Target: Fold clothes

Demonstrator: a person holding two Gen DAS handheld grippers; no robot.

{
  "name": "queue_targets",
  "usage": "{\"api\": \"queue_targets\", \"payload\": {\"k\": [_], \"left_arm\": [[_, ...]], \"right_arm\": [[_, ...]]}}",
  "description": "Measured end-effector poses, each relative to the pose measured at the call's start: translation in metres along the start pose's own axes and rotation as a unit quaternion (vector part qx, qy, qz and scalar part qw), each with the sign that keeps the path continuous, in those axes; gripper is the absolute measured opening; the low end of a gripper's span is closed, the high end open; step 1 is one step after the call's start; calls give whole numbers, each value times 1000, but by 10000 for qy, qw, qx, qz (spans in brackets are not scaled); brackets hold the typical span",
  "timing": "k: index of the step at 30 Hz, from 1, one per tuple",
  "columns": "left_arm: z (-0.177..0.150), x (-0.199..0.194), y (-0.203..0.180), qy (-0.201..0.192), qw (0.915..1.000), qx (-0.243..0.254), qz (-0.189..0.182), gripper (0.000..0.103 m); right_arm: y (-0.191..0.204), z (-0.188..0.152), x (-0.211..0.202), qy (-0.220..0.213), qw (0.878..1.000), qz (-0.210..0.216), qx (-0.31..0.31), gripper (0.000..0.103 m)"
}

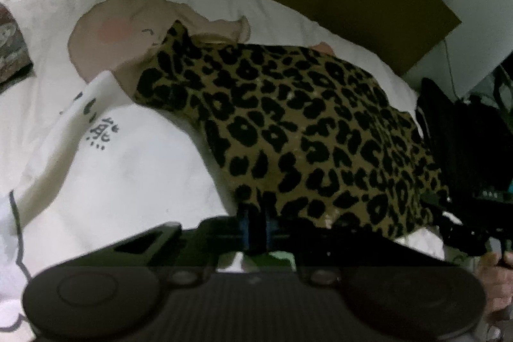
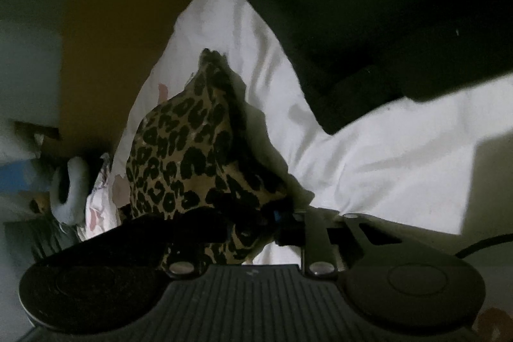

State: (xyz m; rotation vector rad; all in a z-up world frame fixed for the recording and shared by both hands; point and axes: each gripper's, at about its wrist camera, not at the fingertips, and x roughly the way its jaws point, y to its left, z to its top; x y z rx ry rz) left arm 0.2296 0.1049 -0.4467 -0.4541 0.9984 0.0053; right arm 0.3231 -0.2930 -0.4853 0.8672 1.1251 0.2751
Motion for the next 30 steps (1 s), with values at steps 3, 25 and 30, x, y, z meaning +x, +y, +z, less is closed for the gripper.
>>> {"api": "queue_targets", "payload": {"k": [3, 25, 30], "left_arm": [[3, -8, 2, 31, 9998, -147, -116, 6], [1, -56, -16, 719, 9894, -1024, -733, 1], [13, -66, -11, 633, 9911, -1014, -586, 1]], "right_arm": [[8, 1, -5, -34, 9996, -21, -283, 14], [42, 32, -31, -591, 9932, -71, -1004, 9], [46, 17, -39, -508, 9932, -2, -1052, 8]]}}
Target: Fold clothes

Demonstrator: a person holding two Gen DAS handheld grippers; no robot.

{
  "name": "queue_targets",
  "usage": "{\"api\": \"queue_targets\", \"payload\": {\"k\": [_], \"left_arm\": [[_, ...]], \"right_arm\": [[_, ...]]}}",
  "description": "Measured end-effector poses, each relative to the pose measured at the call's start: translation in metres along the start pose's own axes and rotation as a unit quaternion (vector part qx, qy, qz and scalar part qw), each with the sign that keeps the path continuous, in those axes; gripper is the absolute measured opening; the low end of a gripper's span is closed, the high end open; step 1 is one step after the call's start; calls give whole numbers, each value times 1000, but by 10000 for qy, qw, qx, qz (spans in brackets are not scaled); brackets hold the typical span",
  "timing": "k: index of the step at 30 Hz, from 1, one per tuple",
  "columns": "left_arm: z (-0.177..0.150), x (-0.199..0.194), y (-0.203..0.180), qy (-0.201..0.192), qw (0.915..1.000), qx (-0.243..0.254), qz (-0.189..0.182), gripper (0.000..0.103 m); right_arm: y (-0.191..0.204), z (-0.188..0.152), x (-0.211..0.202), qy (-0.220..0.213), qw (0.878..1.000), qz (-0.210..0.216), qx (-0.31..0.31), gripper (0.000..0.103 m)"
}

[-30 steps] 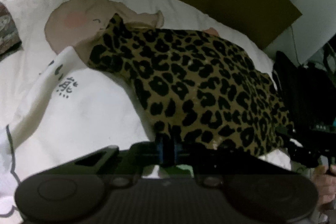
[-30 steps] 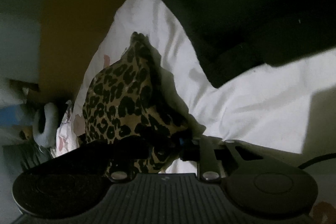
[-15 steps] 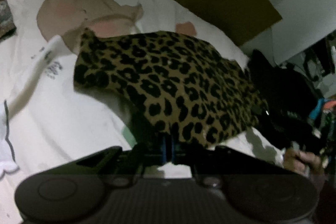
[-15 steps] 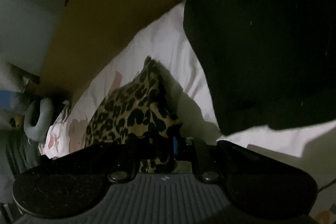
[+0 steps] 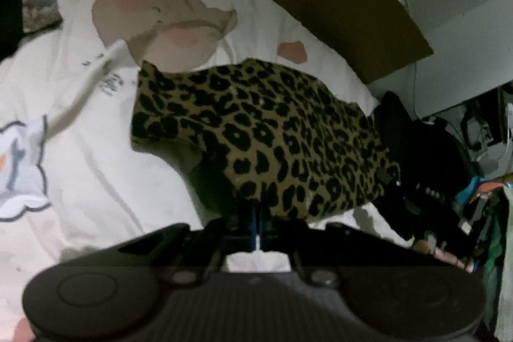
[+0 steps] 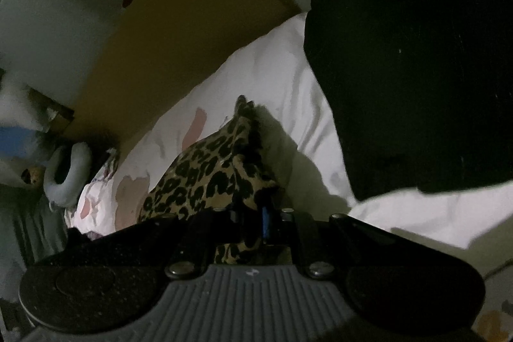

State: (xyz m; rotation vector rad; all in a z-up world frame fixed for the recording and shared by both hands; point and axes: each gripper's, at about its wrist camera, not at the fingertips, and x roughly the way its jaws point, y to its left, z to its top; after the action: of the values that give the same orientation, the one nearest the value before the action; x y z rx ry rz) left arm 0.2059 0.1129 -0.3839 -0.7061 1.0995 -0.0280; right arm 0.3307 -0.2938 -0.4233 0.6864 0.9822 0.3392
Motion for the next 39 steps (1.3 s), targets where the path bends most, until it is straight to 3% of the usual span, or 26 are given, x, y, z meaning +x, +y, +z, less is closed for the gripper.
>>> {"api": "queue_targets", "payload": {"k": [11, 16, 35, 39], "left_arm": [[5, -24, 0, -9, 9995, 185, 241, 1], [-2, -26, 0, 136, 9994, 250, 218, 1], [-18, 38, -9, 1006, 9919, 763, 143, 1], [-20, 39, -5, 1119, 9897, 860, 254, 20]], "right_arm": [[15, -24, -10, 406, 9984, 252, -287, 8], [9, -20, -6, 391, 9988, 197, -196, 8], [-1, 32, 36, 264, 9984, -209, -463, 8], [1, 43, 49, 200, 9975, -399, -539, 9]]}}
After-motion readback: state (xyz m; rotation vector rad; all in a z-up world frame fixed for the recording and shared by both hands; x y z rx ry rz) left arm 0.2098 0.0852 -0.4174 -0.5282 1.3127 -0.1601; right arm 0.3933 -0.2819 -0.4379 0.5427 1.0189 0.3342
